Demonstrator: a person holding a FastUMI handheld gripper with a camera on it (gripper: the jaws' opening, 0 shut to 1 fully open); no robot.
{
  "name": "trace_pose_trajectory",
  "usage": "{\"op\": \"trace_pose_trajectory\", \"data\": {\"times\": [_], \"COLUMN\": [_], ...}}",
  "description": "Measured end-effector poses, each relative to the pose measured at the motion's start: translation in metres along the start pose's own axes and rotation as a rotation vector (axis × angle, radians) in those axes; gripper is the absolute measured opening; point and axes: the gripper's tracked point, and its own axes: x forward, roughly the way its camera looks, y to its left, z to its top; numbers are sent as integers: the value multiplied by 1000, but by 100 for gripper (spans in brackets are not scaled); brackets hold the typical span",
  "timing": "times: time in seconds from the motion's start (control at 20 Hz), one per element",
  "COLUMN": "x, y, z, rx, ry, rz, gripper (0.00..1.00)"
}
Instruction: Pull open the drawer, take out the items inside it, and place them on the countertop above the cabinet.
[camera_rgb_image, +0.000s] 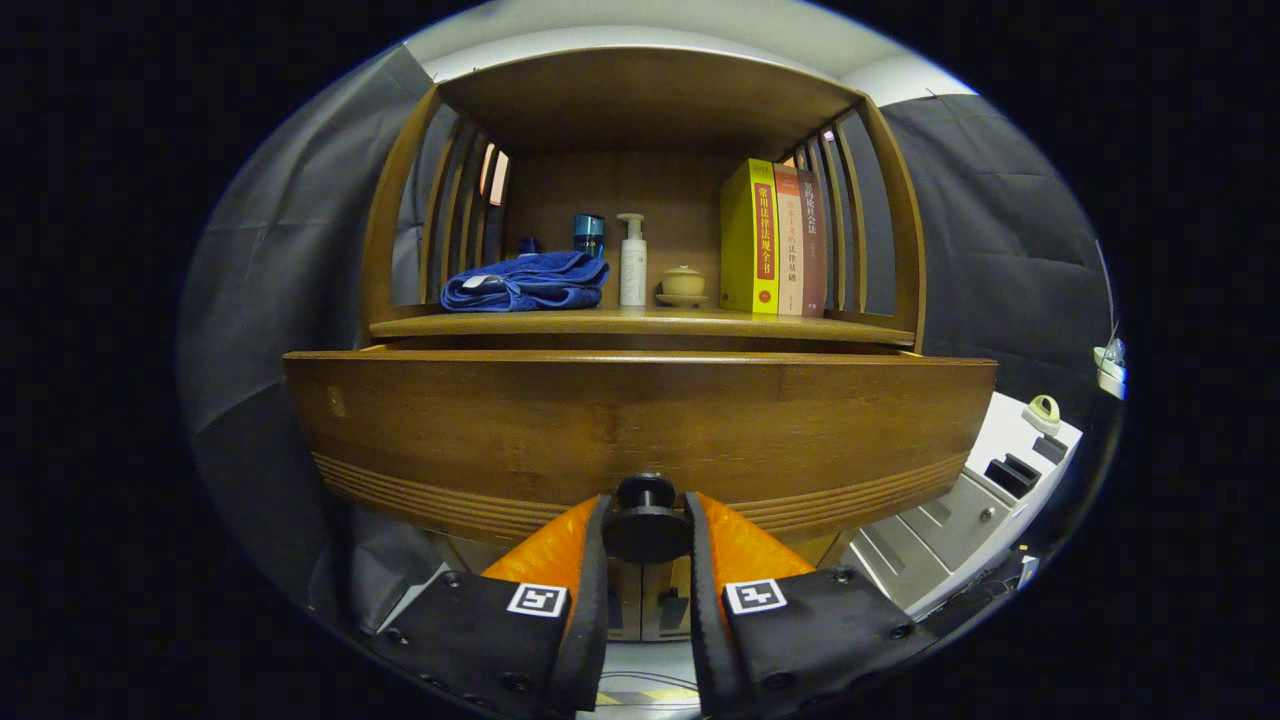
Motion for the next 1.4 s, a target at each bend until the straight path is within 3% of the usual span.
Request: {"op": "trace_pose_trajectory", "data": {"times": [0.1,0.15,1.4], "x": [-8,-10,-85], "y": [1,-2,-4], "z": [-5,-5,-32], "rx": [19,24,17], "ry": [10,7,48], "rz": [6,4,15], "gripper": [44,39,39]}}
